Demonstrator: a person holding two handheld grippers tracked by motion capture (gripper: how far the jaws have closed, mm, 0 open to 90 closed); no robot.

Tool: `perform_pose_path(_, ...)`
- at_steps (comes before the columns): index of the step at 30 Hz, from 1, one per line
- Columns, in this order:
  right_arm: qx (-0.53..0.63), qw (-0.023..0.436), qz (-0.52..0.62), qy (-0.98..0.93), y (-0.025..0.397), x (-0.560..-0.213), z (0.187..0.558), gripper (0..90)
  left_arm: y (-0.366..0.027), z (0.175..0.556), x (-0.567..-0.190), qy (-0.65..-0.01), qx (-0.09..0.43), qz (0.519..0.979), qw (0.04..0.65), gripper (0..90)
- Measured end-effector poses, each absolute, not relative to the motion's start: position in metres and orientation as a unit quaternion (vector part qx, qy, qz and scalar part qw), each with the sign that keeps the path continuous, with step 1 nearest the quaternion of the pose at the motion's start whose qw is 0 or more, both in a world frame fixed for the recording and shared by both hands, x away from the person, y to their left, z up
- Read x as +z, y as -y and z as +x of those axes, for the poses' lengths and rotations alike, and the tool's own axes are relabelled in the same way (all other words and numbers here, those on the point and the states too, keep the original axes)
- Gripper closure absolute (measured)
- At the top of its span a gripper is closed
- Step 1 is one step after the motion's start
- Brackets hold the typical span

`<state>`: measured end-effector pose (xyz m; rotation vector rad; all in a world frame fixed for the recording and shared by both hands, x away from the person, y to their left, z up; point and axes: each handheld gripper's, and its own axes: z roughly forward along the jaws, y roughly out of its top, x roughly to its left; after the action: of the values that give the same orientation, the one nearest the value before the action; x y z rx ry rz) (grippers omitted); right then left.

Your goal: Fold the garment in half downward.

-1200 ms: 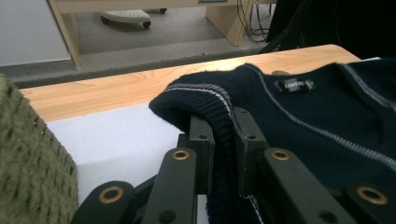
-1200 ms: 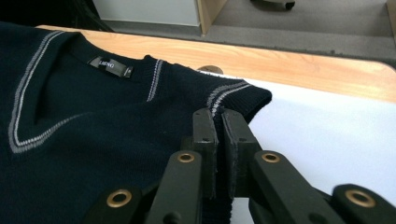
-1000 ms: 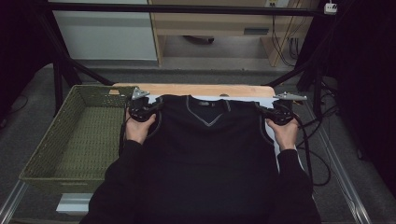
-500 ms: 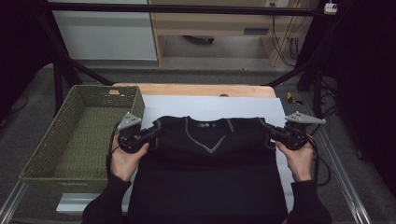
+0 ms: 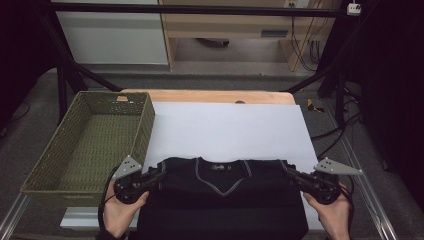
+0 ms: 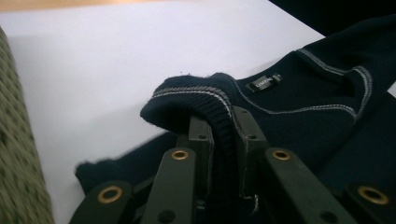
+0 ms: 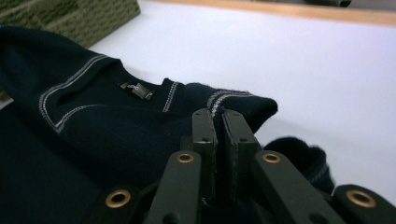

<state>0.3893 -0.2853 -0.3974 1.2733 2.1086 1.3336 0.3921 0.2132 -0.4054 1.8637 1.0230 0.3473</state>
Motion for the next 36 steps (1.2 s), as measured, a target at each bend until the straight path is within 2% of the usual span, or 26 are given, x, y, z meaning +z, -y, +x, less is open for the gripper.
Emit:
perform_pose_path(13, 0.420, 0.129, 0.479, -0.760, 0.287, -0.438, 0.354, 84.5, -0.222, 0.354, -0.446, -0.436, 0.090, 0.783, 0.433, 78.4)
perform_pose_path(21, 0.377, 0.113, 0.494, -0.775, 0.286, -0.461, 0.351, 83.6, -0.215, 0.350, -0.461, -0.436, 0.096, 0.800, 0.402, 75.8)
perform_pose_path(24, 0.370, 0.116, 0.491, -0.780, 0.284, -0.464, 0.351, 80.7, -0.213, 0.351, -0.460, -0.434, 0.099, 0.800, 0.402, 71.9)
perform_pose_path(26, 0.375, 0.123, 0.488, -0.779, 0.283, -0.463, 0.351, 74.8, -0.211, 0.352, -0.456, -0.432, 0.108, 0.798, 0.406, 65.1)
perform_pose_path(30, 0.419, 0.157, 0.468, -0.762, 0.284, -0.454, 0.353, 52.0, -0.206, 0.359, -0.446, -0.420, 0.128, 0.798, 0.413, 48.3)
perform_pose_path(32, 0.438, 0.169, 0.464, -0.752, 0.285, -0.447, 0.356, 40.2, -0.203, 0.364, -0.441, -0.413, 0.128, 0.797, 0.421, 43.6)
perform_pose_path(36, 0.461, 0.187, 0.455, -0.738, 0.285, -0.432, 0.369, 28.4, -0.200, 0.376, -0.429, -0.401, 0.131, 0.794, 0.437, 33.0)
